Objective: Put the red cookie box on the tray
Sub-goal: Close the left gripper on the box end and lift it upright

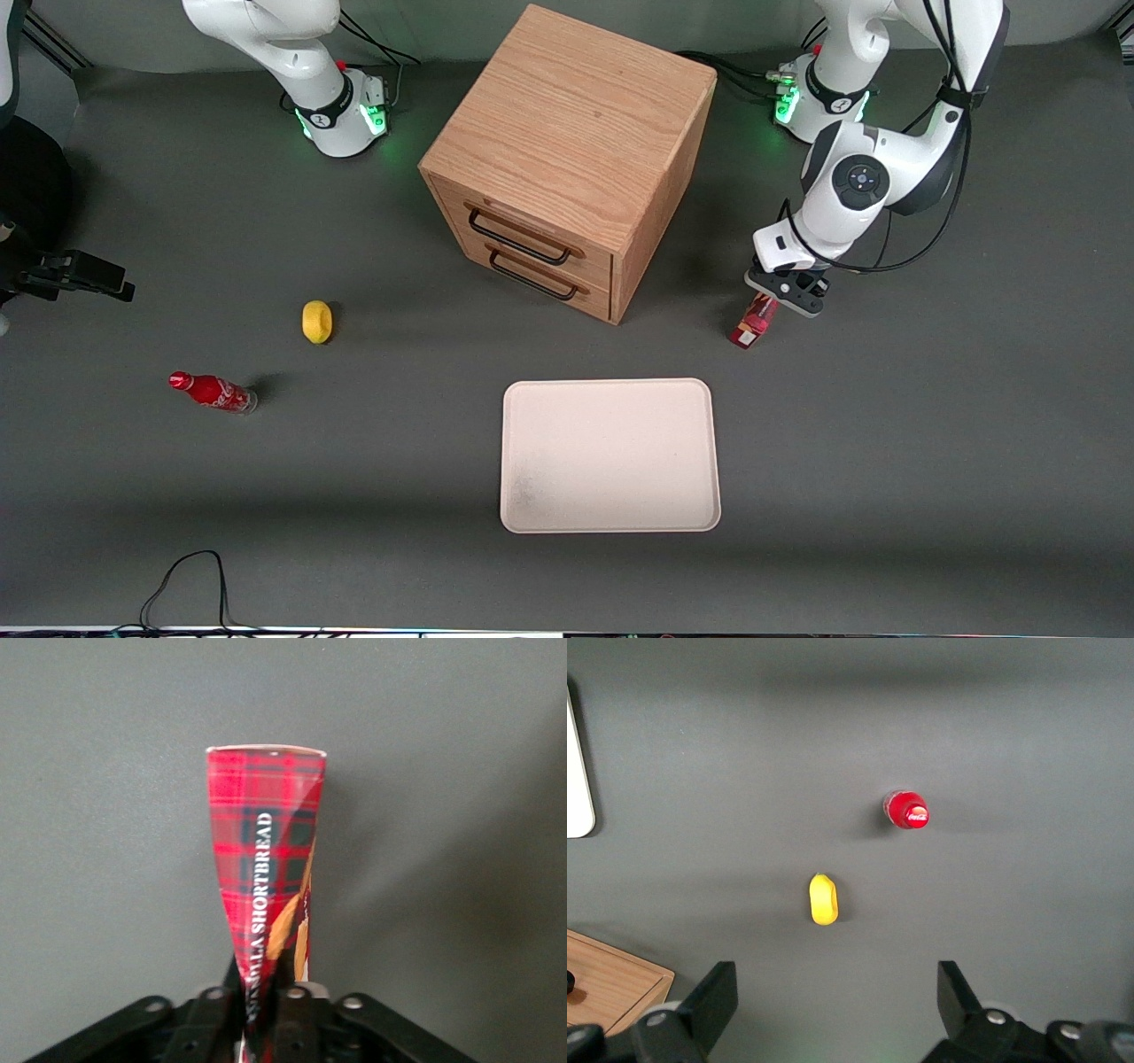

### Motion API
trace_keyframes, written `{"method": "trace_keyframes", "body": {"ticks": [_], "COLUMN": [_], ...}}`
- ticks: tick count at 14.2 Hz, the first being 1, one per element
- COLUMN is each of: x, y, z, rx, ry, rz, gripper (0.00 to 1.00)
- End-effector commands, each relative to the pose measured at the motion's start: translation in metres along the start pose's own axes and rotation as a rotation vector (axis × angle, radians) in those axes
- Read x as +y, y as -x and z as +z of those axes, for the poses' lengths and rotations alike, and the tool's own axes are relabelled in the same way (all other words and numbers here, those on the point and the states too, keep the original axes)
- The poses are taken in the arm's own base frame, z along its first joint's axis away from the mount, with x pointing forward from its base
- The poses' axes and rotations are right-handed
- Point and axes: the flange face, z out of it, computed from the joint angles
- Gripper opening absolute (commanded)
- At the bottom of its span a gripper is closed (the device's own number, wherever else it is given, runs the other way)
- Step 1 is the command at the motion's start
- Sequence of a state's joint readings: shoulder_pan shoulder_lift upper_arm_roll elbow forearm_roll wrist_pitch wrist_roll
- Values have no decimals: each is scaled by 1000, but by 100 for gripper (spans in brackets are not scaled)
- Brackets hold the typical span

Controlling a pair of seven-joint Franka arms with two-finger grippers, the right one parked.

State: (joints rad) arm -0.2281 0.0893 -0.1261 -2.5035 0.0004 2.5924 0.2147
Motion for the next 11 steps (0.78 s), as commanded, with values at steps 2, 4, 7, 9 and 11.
{"method": "trace_keyframes", "body": {"ticks": [2,4,7,9,11], "x": [-6,-9,-24,-35,-39], "y": [-8,-18,-38,-50,-54], "z": [-25,-59,-153,-227,-294], "rx": [5,-38,-111,-145,-136], "ry": [-13,-9,-1,8,6], "rz": [12,14,-10,-30,-36], "gripper": [0,0,0,0,0]}}
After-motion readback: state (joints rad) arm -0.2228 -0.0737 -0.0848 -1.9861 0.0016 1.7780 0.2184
